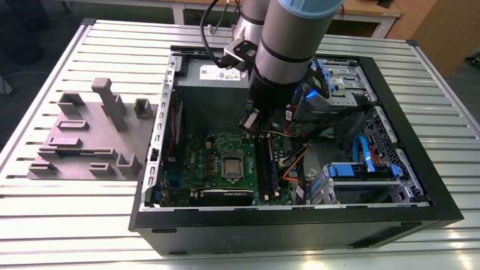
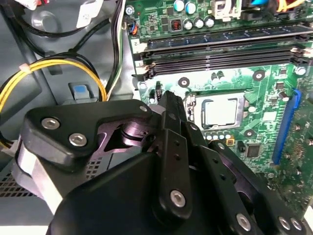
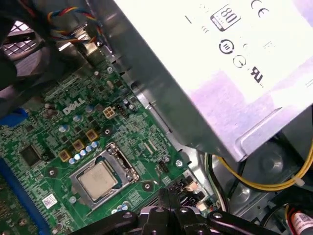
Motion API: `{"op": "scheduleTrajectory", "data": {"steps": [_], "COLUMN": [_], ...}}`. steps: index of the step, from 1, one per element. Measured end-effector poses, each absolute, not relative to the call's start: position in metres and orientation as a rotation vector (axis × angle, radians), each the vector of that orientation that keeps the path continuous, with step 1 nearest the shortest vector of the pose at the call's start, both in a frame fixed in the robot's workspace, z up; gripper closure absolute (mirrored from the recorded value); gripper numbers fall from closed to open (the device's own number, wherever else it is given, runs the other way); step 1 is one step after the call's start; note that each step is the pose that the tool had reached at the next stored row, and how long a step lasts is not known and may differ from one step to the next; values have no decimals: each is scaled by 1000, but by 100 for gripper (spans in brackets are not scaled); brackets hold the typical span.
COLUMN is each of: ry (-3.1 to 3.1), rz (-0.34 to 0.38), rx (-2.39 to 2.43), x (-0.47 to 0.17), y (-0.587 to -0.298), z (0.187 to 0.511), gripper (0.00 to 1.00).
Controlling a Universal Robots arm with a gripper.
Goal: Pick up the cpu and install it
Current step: 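Install the first cpu locking lever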
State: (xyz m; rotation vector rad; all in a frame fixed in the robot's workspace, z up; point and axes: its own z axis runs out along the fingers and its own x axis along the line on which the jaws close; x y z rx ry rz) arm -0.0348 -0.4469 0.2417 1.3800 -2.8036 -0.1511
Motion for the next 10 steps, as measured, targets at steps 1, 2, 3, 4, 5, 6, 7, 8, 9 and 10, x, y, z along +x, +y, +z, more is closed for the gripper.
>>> {"op": "scheduleTrajectory", "data": {"steps": [1,2,3,4,5,6,7,8,9,10], "ry": [-2803,-2803,-2804,-2804,-2803,-2802,-2798,-2791,-2782,-2772], "rz": [-151,-151,-151,-151,-151,-151,-151,-151,-150,-150], "rx": [1380,1380,1380,1380,1380,1382,1390,1404,1420,1438], "x": [-35,-35,-35,-35,-35,-36,-36,-36,-36,-36], "y": [-447,-446,-446,-445,-444,-443,-443,-443,-442,-442], "z": [241,241,240,240,239,239,239,238,238,238], "gripper": [89,89,89,89,89,89,89,89,89,89]}}
